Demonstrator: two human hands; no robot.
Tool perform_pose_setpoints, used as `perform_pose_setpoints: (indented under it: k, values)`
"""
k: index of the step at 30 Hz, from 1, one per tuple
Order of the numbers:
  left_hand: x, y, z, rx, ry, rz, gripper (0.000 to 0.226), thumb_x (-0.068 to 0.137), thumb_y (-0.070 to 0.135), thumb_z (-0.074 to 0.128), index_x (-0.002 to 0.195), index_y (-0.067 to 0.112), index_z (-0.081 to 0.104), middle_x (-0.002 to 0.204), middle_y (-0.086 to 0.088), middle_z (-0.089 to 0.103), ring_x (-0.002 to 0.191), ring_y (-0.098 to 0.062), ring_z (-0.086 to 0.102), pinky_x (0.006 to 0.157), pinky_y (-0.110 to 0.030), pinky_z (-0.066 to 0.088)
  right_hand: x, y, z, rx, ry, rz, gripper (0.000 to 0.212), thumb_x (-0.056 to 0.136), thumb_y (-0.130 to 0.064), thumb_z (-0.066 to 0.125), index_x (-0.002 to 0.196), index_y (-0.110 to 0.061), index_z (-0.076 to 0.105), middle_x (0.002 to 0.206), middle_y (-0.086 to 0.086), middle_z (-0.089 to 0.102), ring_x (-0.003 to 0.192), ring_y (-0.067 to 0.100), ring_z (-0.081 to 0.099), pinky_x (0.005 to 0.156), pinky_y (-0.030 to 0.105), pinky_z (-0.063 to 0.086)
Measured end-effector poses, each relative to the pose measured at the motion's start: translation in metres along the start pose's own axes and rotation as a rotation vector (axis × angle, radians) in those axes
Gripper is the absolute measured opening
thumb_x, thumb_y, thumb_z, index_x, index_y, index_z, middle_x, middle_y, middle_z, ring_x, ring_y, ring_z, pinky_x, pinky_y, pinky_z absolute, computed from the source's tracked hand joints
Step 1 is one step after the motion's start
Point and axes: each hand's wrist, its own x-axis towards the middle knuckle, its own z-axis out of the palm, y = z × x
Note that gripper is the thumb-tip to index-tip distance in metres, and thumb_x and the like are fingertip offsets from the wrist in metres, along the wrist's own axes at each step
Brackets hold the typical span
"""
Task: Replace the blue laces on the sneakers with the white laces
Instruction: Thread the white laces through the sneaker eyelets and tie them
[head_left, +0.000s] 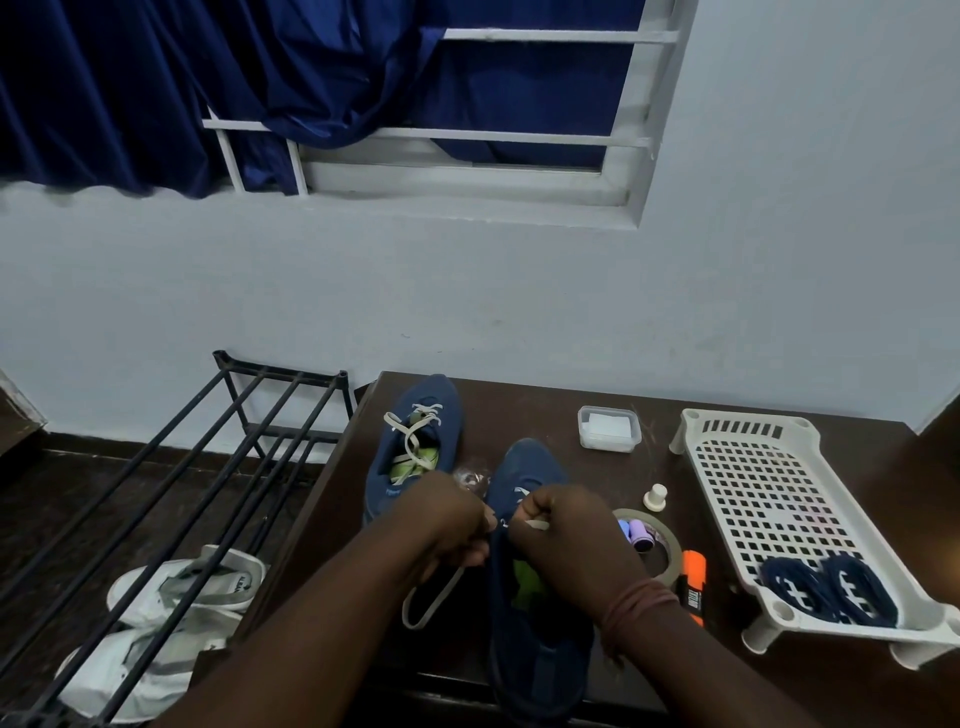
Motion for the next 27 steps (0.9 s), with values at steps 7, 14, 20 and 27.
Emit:
perform_pose_setpoints:
  k: [7,14,20,27]
  values:
    - [-0.003,0.001,-0.002,0.003,-0.053,-0.009,0.013,0.097,0.001,0.054,0.091,0.0,0.066,0.075,-0.013,0.065,0.062,-0.017,0.063,0.067,-0.03,0.059,0.001,0.005,0.007,0.021,0.066,0.057,0.017,0.081,-0.016,0.062,0.064,-0.011,0.062,0.066,0.004,0.063,0.065,0.017,0.055,0.062,0.028,0.04]
    - [-0.011,0.006,0.001,0.031,-0.05,-0.028,0.028,0.101,-0.001,0.043,0.08,0.007,0.061,0.072,-0.008,0.059,0.062,-0.014,0.056,0.059,-0.022,0.05,0.003,0.007,0.005,0.037,-0.012,0.057,0.019,0.08,-0.017,0.061,0.062,-0.015,0.061,0.064,0.001,0.061,0.065,0.016,0.055,0.063,0.028,0.042]
    - [-0.013,0.005,0.0,-0.024,-0.084,-0.016,0.01,0.096,0.01,0.062,0.089,0.004,0.066,0.073,-0.009,0.064,0.061,-0.014,0.06,0.057,-0.023,0.054,0.002,0.007,0.01,0.039,0.037,0.13,0.017,0.086,-0.023,0.057,0.076,-0.01,0.061,0.079,0.008,0.062,0.076,0.025,0.058,0.07,0.037,0.047]
    - [-0.01,0.002,-0.002,0.009,-0.051,0.026,0.011,0.092,0.002,0.063,0.083,0.004,0.068,0.08,-0.016,0.068,0.066,-0.021,0.064,0.08,-0.04,0.06,-0.002,0.005,0.02,-0.035,0.028,0.184,0.013,0.087,-0.031,0.056,0.079,-0.024,0.062,0.096,0.004,0.057,0.096,0.025,0.053,0.088,0.043,0.045]
